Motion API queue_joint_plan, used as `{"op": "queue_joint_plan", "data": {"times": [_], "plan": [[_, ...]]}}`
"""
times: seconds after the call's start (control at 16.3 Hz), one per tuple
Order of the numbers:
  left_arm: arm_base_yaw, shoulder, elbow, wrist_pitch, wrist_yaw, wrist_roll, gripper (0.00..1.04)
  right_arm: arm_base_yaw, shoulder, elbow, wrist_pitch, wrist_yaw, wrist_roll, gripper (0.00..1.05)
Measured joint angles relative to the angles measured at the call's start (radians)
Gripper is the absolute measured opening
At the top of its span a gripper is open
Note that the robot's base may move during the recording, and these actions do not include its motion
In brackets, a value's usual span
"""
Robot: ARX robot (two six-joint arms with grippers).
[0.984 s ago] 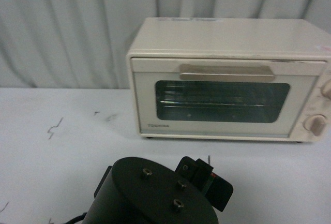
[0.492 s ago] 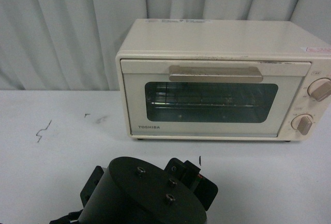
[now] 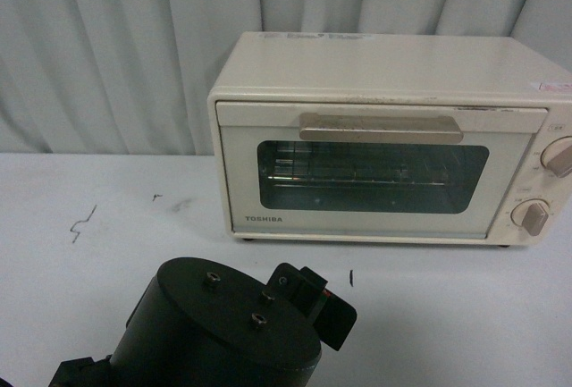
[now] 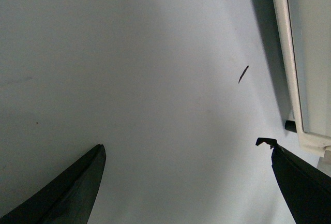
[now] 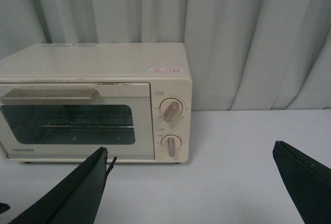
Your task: Open oven
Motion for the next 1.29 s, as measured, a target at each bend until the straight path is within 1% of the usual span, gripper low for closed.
{"op": "queue_joint_plan", "data": {"times": [0.49, 0.55, 0.62, 0.68, 0.74, 0.8, 0.86, 0.92, 0.98, 1.11, 1.29], "plan": [[0.000, 0.000, 0.000, 0.000, -0.001, 0.002, 0.98, 0.000, 0.000, 0.000, 0.000, 0.000, 0.000, 0.98], [0.000, 0.000, 0.000, 0.000, -0.001, 0.002, 0.98, 0.031, 0.013, 0.006, -0.024, 0.085, 0.020, 0.98], [0.000, 0.000, 0.000, 0.000, -0.001, 0.002, 0.98, 0.074, 0.070, 0.026, -0.034, 0.216, 0.059, 0.98], [-0.002, 0.000, 0.000, 0.000, -0.003, 0.003, 0.98, 0.038, 0.142, 0.067, 0.005, 0.274, 0.074, 0.98], [-0.003, 0.000, -0.001, -0.001, -0.003, 0.003, 0.98, -0.023, 0.212, 0.117, 0.071, 0.262, 0.095, 0.98], [-0.003, 0.000, -0.001, 0.000, -0.005, 0.003, 0.98, -0.062, 0.303, 0.181, 0.161, 0.226, 0.100, 0.98], [-0.003, 0.000, -0.001, -0.001, -0.004, 0.003, 0.98, -0.056, 0.435, 0.260, 0.276, 0.185, 0.082, 0.98], [-0.003, 0.000, -0.001, -0.001, -0.005, 0.003, 0.98, -0.033, 0.579, 0.332, 0.366, 0.153, 0.034, 0.98], [-0.003, 0.000, -0.001, -0.001, -0.005, 0.003, 0.98, -0.017, 0.701, 0.388, 0.428, 0.143, -0.016, 0.98], [-0.003, 0.000, -0.001, -0.001, -0.006, 0.003, 0.98, 0.033, 0.966, 0.533, 0.511, 0.140, -0.170, 0.98], [-0.003, 0.000, -0.001, -0.001, -0.005, 0.003, 0.98, 0.117, 1.204, 0.709, 0.523, 0.107, -0.430, 0.98]]}}
